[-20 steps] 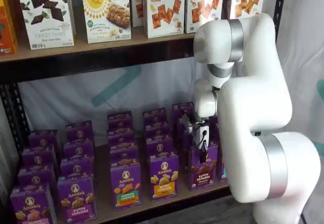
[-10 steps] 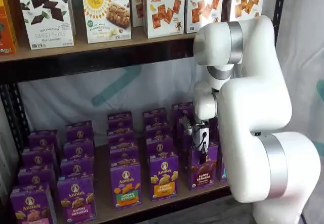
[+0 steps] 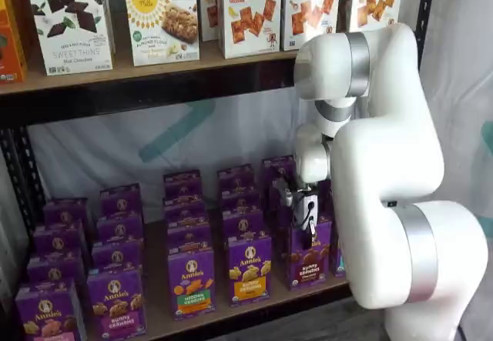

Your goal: Pick up the purple box with a brown patch in the center, on the bottom shelf, the fifth box from the left

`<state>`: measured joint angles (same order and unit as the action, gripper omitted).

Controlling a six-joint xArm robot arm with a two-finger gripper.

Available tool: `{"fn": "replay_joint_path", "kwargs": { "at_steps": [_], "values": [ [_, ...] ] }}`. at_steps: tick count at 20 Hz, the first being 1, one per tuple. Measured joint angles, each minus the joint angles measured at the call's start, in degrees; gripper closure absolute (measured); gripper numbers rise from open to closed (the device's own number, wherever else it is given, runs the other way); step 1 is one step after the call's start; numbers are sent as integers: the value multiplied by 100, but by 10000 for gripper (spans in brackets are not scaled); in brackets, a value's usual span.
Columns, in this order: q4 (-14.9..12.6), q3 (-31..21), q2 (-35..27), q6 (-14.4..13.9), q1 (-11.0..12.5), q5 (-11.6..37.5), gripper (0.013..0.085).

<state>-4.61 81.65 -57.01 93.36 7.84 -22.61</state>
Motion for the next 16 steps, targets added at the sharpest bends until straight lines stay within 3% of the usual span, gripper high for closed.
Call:
{"fn": "replay_joint_path", "kwargs": {
  "at_steps": [12, 16],
  "values": [
    [-27, -9, 7, -32, -8, -5, 370],
    [-43, 10, -1, -54, -14, -45, 490]
  ]
}}
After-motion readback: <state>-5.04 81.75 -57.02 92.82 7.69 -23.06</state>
